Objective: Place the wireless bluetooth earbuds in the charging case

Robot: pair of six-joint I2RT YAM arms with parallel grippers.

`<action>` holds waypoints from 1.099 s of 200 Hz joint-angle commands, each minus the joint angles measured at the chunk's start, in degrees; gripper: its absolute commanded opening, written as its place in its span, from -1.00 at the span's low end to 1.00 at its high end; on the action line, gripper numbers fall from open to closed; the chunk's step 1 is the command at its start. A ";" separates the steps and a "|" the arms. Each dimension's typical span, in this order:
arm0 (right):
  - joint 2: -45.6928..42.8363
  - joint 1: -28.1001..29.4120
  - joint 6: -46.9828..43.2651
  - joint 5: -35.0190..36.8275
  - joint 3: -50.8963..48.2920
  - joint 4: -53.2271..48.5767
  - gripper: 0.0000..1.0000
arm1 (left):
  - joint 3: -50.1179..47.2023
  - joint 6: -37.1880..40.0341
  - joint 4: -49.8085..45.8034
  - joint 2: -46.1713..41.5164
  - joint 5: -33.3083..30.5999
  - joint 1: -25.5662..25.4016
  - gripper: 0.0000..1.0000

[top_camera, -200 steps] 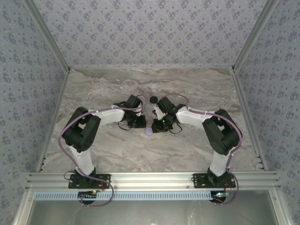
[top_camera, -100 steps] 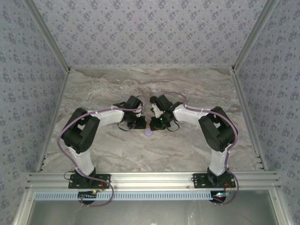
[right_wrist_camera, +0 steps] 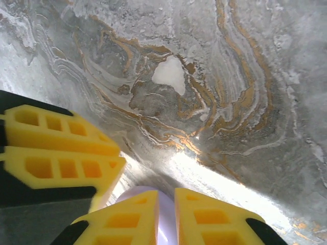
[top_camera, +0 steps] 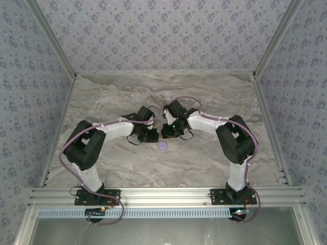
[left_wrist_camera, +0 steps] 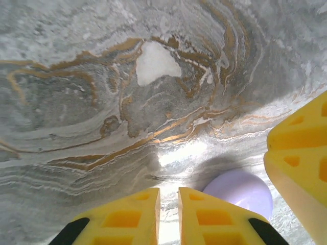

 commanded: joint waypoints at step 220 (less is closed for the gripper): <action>-0.64 -3.94 -6.09 -13.45 -4.37 0.74 -0.42 | -17.97 -17.27 24.93 -6.98 15.15 -1.51 -0.18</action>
